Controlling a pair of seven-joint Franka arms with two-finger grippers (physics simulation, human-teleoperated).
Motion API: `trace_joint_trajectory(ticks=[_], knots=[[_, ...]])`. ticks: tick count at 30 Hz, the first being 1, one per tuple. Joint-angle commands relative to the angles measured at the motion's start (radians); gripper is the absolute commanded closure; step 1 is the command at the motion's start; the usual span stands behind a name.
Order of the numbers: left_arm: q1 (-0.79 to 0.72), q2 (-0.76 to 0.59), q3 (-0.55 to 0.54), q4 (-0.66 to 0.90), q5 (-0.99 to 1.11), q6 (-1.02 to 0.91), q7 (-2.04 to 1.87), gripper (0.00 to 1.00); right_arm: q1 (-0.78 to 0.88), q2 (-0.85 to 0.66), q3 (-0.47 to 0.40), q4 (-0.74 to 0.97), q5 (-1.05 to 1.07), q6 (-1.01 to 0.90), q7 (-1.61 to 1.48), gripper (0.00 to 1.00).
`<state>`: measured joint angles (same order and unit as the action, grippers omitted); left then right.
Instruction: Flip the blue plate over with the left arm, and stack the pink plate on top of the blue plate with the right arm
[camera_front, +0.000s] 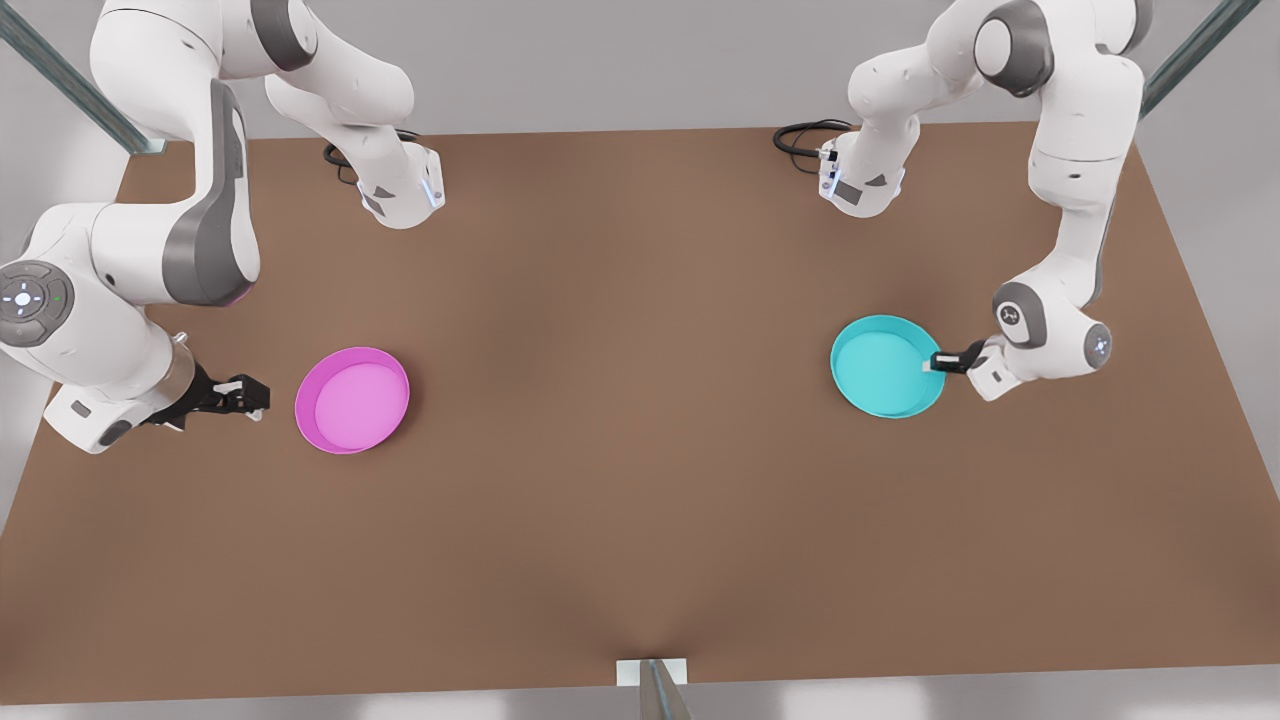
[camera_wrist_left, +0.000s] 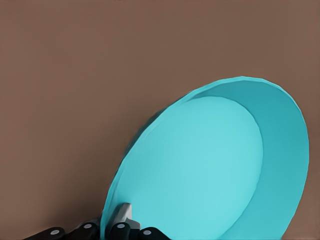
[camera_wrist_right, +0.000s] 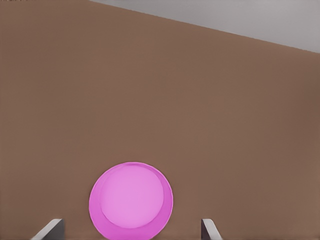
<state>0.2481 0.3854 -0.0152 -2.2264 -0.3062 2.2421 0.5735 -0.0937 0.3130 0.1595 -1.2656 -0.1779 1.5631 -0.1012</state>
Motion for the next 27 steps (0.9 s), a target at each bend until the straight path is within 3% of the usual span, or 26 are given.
trace_joint_trajectory(ticks=[1, 10, 18, 27], knots=[[-0.006, -0.002, 0.0, 0.002, -0.076, -0.006, 0.003, 0.79, 0.0, 0.0, 0.0, 0.0, 0.0, 0.0, 0.0, 0.0], [-0.098, -0.065, 0.003, 0.068, 0.312, -0.141, -0.228, 0.79, -0.008, 0.006, 0.0, 0.0, 0.0, 0.0, 0.0, 0.0], [-0.155, -0.166, 0.003, 0.102, 0.329, -0.277, -0.314, 0.79, -0.011, 0.008, 0.0, 0.002, 0.0, 0.0, -0.002, 0.0], [-0.259, -0.177, -0.052, 0.191, 0.627, -0.434, -0.454, 0.79, -0.017, 0.008, 0.0, 0.002, 0.002, -0.002, -0.002, 0.0]])
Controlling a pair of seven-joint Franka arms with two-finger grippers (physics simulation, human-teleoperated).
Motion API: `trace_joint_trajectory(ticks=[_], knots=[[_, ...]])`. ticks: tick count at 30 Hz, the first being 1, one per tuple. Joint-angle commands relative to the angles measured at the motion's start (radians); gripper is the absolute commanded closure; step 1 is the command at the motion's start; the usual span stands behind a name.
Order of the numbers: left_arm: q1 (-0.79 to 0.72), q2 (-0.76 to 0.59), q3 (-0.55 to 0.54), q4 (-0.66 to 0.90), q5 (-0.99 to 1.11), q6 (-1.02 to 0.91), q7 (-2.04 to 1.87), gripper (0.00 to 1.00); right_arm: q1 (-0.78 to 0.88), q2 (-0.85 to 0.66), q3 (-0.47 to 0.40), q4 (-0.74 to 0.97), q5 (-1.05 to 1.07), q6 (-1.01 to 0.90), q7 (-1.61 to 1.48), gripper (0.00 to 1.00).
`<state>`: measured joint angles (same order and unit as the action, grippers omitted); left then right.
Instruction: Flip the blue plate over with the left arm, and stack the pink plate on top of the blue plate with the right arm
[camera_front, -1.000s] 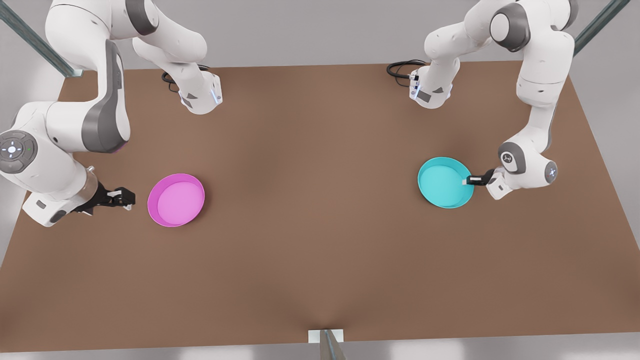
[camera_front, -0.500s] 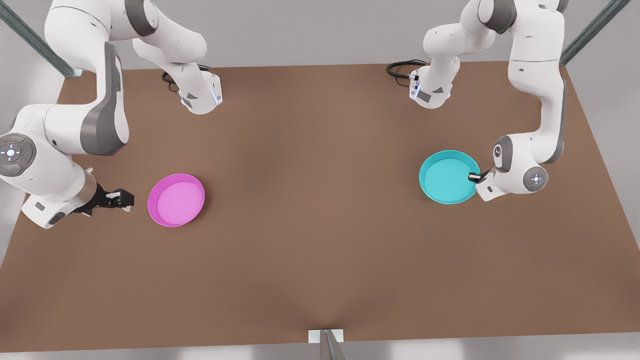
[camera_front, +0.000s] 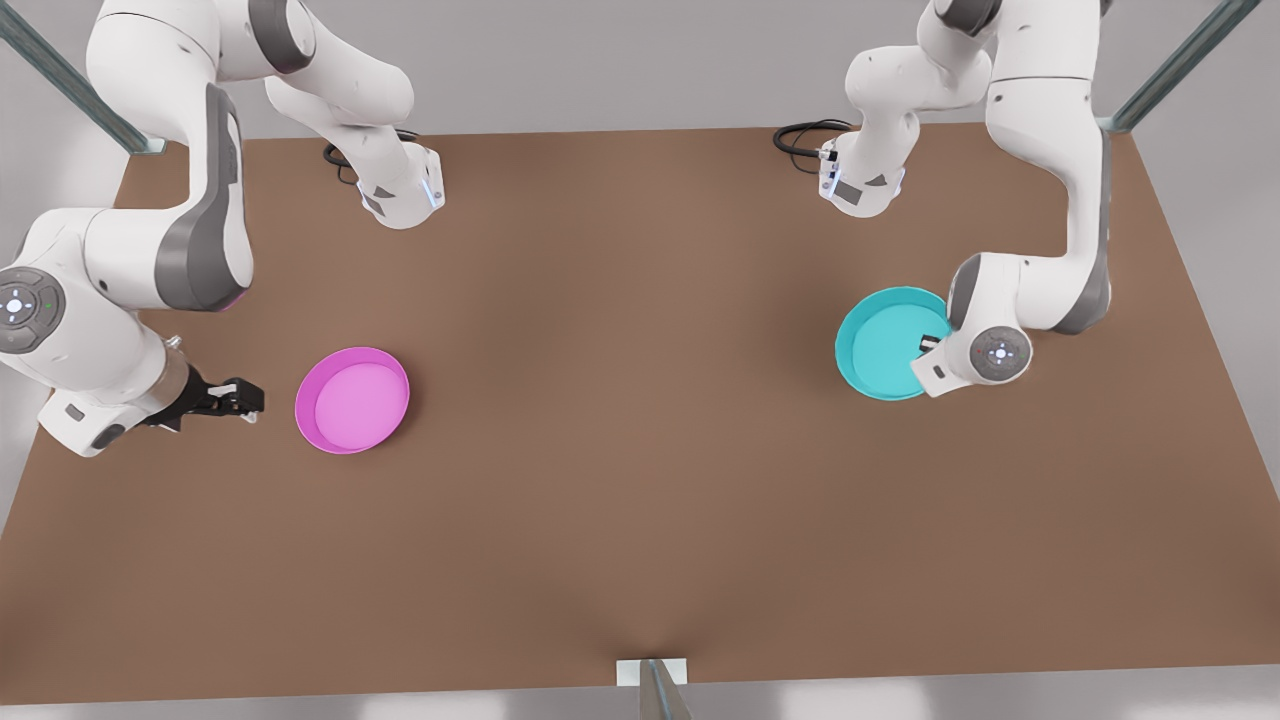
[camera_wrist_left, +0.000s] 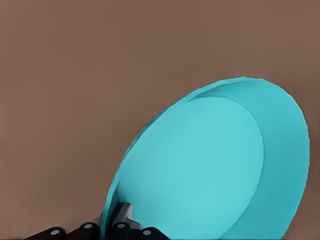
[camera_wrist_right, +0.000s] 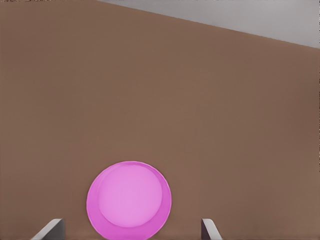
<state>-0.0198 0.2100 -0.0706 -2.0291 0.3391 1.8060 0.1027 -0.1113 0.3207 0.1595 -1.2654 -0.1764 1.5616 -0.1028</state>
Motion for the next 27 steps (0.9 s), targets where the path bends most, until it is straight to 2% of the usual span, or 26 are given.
trace_joint_trajectory(ticks=[1, 12, 16, 20, 27], knots=[[-0.014, 0.002, -0.001, 0.001, 0.043, -0.005, -0.006, 0.79, 0.001, 0.0, 0.0, 0.0, 0.0, 0.0, 0.0, 0.0], [-0.288, 0.058, -0.049, 0.032, 0.399, -0.257, -0.31, 0.79, 0.001, 0.0, 0.0, 0.0, 0.0, 0.0, 0.0, 0.0], [-0.457, 0.154, -0.049, 0.156, 0.439, -0.481, -0.405, 0.79, 0.002, 0.0, 0.0, 0.001, 0.0, 0.0, 0.0, 0.0], [-0.58, 0.204, -0.049, 0.236, 0.469, -0.602, -0.436, 0.79, 0.001, 0.0, 0.0, 0.001, 0.0, 0.002, 0.0, 0.0], [-0.819, 0.439, -0.032, 0.533, 0.589, -0.837, -0.445, 0.79, 0.001, 0.0, 0.0, 0.0, 0.0, 0.002, 0.0, 0.0]])
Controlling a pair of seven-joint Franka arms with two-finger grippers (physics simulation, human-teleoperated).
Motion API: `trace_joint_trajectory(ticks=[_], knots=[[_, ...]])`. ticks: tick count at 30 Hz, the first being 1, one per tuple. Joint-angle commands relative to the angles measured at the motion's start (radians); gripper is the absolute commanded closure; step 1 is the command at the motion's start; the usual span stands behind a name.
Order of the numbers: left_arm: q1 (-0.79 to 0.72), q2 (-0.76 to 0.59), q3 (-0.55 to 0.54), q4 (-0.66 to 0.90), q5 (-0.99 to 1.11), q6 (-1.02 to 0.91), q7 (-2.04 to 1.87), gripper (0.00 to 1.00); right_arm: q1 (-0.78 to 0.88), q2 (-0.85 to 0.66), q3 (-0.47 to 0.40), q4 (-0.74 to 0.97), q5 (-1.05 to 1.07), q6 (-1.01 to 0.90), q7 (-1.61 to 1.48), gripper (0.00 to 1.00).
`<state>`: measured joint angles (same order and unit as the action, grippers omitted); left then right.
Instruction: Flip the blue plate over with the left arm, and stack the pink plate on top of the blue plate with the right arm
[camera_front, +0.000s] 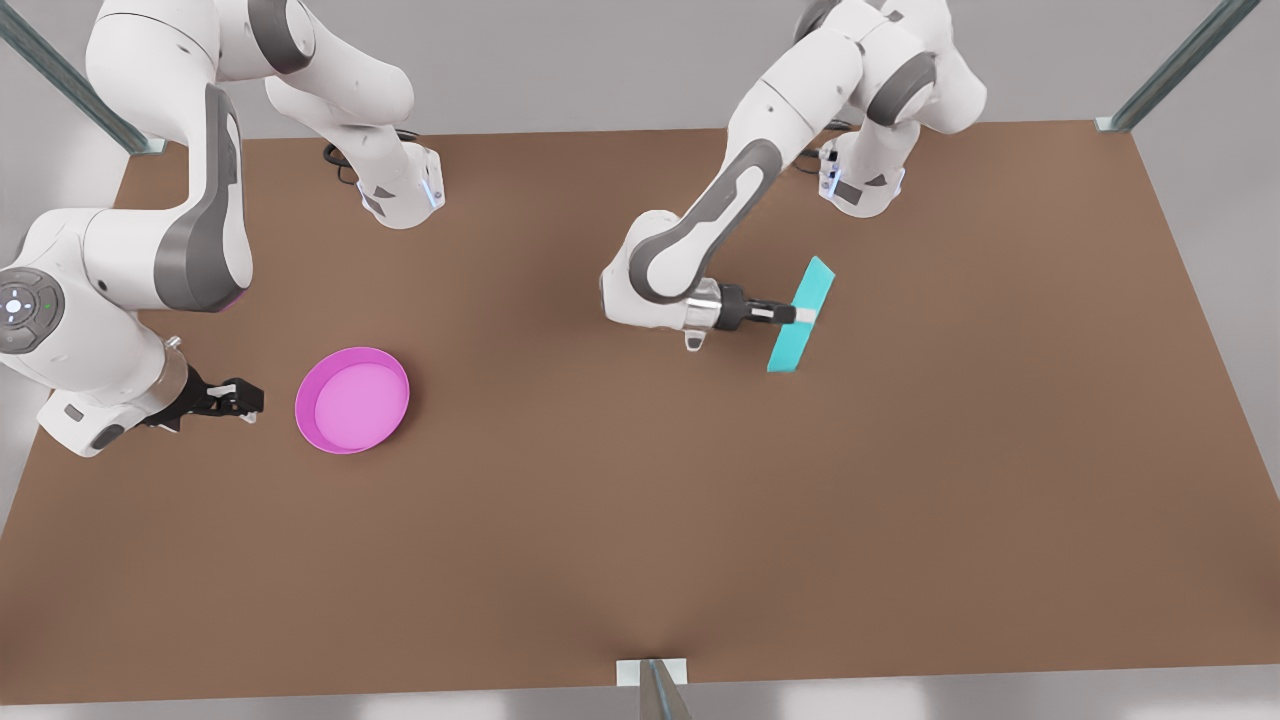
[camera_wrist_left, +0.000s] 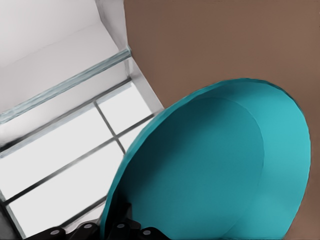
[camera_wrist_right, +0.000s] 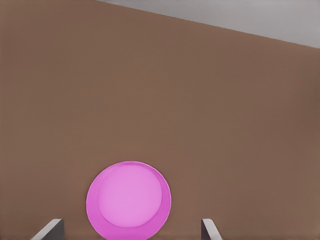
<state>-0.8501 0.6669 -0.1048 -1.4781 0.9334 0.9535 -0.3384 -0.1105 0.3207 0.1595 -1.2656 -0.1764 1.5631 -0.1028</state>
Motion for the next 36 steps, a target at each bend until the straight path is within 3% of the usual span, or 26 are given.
trace_joint_trajectory(ticks=[1, 6, 12, 19, 25, 31, 36], knots=[[-0.012, 0.019, 0.0, 0.012, 0.042, -0.012, -0.002, 0.79, 0.0, 0.0, 0.0, 0.0, 0.0, 0.0, 0.0, 0.0], [-0.095, 0.092, 0.046, 0.084, 0.123, -0.035, 0.001, 0.79, 0.0, 0.0, 0.0, 0.0, 0.0, -0.003, 0.0, 0.0], [-0.306, 0.258, 0.247, 0.274, 0.15, -0.033, 0.099, 0.79, 0.0, 0.0, 0.0, 0.0, 0.0, -0.005, 0.0, 0.0], [-0.417, 0.398, 0.318, 0.435, 0.143, 0.013, 0.096, 0.79, -0.041, -0.002, 0.0, 0.011, 0.006, 0.006, -0.002, 0.0], [-0.491, 0.496, 0.412, 0.463, 0.14, 0.054, 0.085, 0.79, -0.075, 0.006, 0.002, 0.009, 0.014, 0.072, 0.0, 0.0], [-0.57, 0.565, 0.513, 0.463, 0.047, 0.073, 0.085, 0.79, -0.161, 0.049, 0.0, 0.005, 0.212, 0.086, 0.002, 0.0], [-0.589, 0.614, 0.531, 0.463, 0.004, 0.074, 0.045, 0.79, -0.394, 0.132, 0.011, -0.031, 0.402, 0.087, -0.066, 0.0]])
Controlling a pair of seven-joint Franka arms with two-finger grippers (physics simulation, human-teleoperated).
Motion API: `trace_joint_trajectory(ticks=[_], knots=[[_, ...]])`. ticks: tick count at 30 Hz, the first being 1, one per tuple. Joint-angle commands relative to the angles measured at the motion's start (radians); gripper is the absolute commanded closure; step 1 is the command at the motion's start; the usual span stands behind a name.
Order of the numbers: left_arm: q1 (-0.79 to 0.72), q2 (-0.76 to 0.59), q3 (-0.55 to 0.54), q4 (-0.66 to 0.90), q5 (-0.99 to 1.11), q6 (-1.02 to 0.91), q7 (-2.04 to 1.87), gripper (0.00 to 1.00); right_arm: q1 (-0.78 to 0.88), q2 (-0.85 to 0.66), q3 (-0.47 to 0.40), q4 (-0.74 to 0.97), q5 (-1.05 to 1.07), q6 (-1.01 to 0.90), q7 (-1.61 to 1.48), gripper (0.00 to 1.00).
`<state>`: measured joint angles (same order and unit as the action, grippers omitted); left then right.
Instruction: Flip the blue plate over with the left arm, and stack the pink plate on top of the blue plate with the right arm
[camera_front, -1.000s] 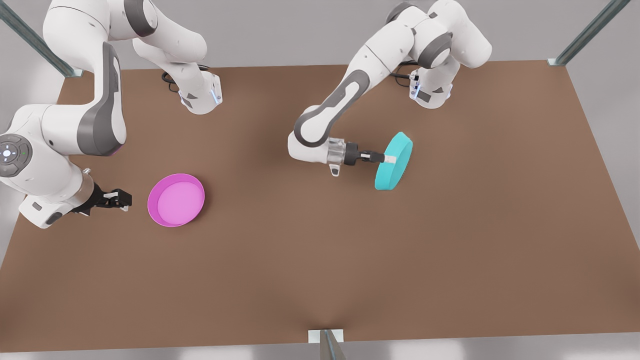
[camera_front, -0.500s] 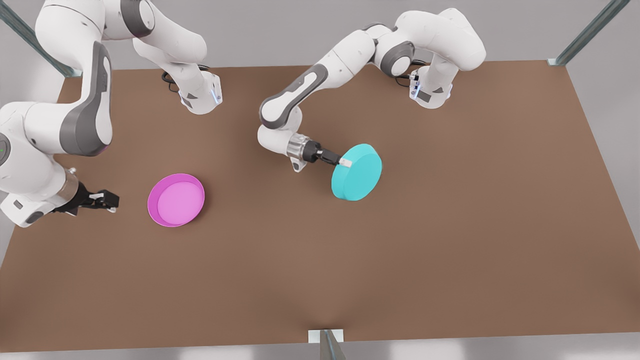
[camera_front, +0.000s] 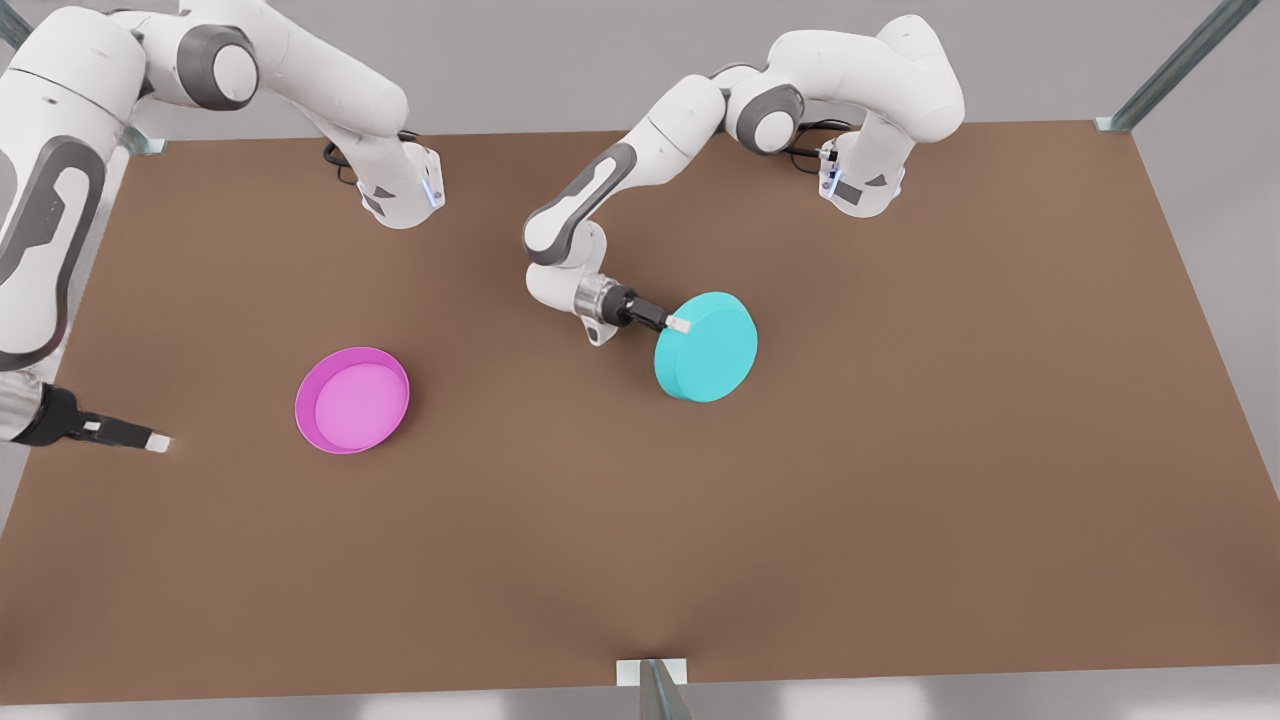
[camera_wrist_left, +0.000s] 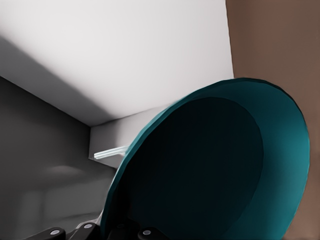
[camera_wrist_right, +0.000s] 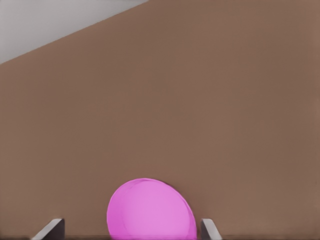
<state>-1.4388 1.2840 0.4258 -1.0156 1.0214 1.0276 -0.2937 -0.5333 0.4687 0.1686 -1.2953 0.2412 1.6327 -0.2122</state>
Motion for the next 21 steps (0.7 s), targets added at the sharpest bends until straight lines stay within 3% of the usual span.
trace_joint_trajectory(ticks=[1, 4, 5, 6, 9, 13, 17, 21], knots=[[0.0, 0.001, 0.001, 0.0, -0.086, 0.0, -0.002, 0.79, -0.014, 0.01, 0.0, 0.002, 0.004, -0.016, -0.007, 0.0], [-0.006, 0.011, 0.007, -0.001, -0.093, 0.0, -0.007, 0.79, -0.019, 0.059, 0.002, 0.001, 0.009, -0.042, -0.015, 0.0], [-0.008, 0.012, 0.01, -0.003, -0.093, 0.0, -0.007, 0.7, -0.022, 0.09, 0.005, -0.001, 0.009, -0.042, -0.022, 0.0], [-0.009, 0.014, 0.025, -0.006, -0.093, 0.0, -0.031, 0.0, -0.016, 0.113, 0.003, -0.001, 0.009, -0.059, -0.105, 0.0], [-0.02, 0.014, 0.024, -0.011, -0.109, 0.008, -0.076, 0.0, -0.008, 0.185, 0.005, -0.001, -0.003, -0.044, -0.099, 0.0], [-0.023, 0.015, 0.04, -0.005, -0.233, 0.061, -0.255, 0.0, 0.009, 0.174, 0.005, -0.108, -0.01, 0.061, -0.098, 0.0], [-0.058, 0.014, 0.171, 0.0, -0.523, 0.17, -0.469, 0.0, -0.011, -0.021, 0.072, -0.459, -0.01, 0.282, -0.07, 0.0], [-0.077, 0.014, 0.231, 0.0, -0.671, 0.25, -0.686, 0.0, -0.024, -0.197, 0.098, -0.647, -0.008, 0.24, -0.036, 0.0]])
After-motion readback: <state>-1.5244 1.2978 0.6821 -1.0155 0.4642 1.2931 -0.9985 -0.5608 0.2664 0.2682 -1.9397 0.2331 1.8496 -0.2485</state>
